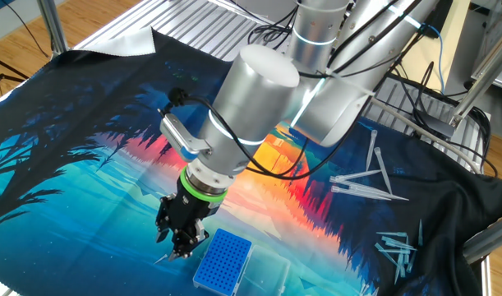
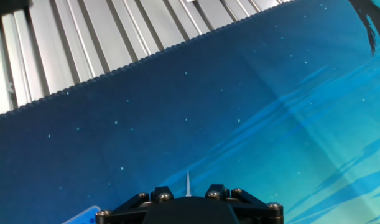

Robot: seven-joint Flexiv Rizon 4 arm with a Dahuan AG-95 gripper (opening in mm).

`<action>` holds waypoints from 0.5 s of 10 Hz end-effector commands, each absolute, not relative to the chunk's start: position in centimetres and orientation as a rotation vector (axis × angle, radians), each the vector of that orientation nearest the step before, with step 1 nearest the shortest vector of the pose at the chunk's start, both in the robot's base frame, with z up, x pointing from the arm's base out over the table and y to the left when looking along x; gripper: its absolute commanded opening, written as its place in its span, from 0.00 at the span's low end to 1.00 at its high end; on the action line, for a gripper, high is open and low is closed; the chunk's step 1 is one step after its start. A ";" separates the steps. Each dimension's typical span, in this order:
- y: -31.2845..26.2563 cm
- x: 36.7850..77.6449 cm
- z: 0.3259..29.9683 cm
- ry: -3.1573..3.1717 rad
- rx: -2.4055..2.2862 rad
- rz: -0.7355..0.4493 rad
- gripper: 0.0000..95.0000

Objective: Insert a small pipette tip into the holder for small pipette tips

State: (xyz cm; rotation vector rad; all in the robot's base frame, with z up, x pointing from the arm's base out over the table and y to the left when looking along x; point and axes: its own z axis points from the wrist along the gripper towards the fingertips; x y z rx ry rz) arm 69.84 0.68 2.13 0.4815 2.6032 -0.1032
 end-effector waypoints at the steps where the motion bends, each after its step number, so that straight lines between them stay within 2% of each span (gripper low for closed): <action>1: 0.7 69.8 1.9 2.597 0.485 -0.103 0.40; 5: 0.5 70.0 1.2 2.585 0.480 -0.100 0.40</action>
